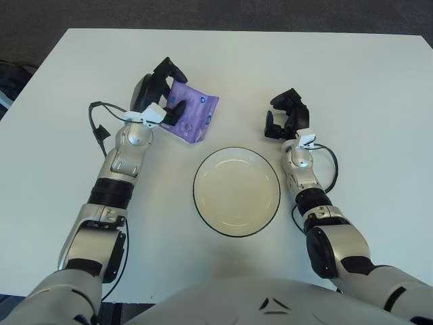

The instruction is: Put the tissue paper into the plate.

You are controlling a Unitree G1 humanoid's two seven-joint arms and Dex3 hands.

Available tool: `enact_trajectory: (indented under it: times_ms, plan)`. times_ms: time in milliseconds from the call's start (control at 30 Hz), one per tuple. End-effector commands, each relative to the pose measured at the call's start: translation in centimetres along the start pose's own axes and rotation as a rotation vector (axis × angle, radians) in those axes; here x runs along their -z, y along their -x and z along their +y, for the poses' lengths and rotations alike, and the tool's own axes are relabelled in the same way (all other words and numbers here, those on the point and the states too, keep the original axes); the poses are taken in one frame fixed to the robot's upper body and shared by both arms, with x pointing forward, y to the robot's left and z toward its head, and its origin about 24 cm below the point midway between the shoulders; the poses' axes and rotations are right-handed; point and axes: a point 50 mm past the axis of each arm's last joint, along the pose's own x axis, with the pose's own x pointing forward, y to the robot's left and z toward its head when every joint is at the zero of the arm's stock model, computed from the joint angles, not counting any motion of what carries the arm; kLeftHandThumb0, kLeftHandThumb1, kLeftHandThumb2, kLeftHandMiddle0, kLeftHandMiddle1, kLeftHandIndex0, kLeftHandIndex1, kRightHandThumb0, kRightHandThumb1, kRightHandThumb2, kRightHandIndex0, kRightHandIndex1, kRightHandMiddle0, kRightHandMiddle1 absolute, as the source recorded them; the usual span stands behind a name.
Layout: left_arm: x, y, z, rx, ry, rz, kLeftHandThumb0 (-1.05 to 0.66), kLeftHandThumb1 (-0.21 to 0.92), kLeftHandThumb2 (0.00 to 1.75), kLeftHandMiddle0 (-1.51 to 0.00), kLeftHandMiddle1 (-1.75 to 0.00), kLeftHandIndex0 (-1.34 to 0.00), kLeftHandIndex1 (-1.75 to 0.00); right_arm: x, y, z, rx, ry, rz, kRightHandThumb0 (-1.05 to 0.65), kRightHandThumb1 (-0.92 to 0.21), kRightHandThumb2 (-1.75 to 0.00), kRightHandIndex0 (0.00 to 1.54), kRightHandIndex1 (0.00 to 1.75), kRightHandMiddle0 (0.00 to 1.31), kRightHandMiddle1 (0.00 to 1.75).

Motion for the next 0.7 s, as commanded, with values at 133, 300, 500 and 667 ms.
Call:
enact_trajectory:
  times_ms: [133, 300, 500, 667]
  plan:
    - [-1.8, -1.1, 1.8, -0.035, 0.082, -0.043, 0.0, 0.08, 1.57, -0.81, -1.68, -0.57, -1.75, 10.4, 10.5, -4.2, 0.075, 0.12, 0.577, -0.01, -0.21, -1.37, 0.71, 1.75, 0.58, 1.52]
    - [-2.1, -1.4, 2.3, -0.041, 0.117, -0.032, 0.0, 0.08, 1.57, -0.8, -1.69, -0.56, -1.75, 10.4, 10.5, -4.1, 0.07, 0.125, 0.58, -0.01, -0.21, -1.38, 0.72, 1.75, 0.58, 1.52]
    - [-2.3, -1.6, 2.6, -0.046, 0.149, -0.03, 0.0, 0.09, 1.56, -0.79, -1.69, -0.56, -1.75, 10.4, 10.6, -4.0, 0.067, 0.126, 0.583, -0.01, -0.2, -1.38, 0.72, 1.75, 0.58, 1.52]
    - [-2.6, -1.8, 3.0, -0.053, 0.179, -0.027, 0.0, 0.1, 1.56, -0.79, -1.69, -0.55, -1.75, 10.4, 10.6, -3.9, 0.061, 0.125, 0.577, -0.02, -0.2, -1.38, 0.72, 1.75, 0.59, 1.51]
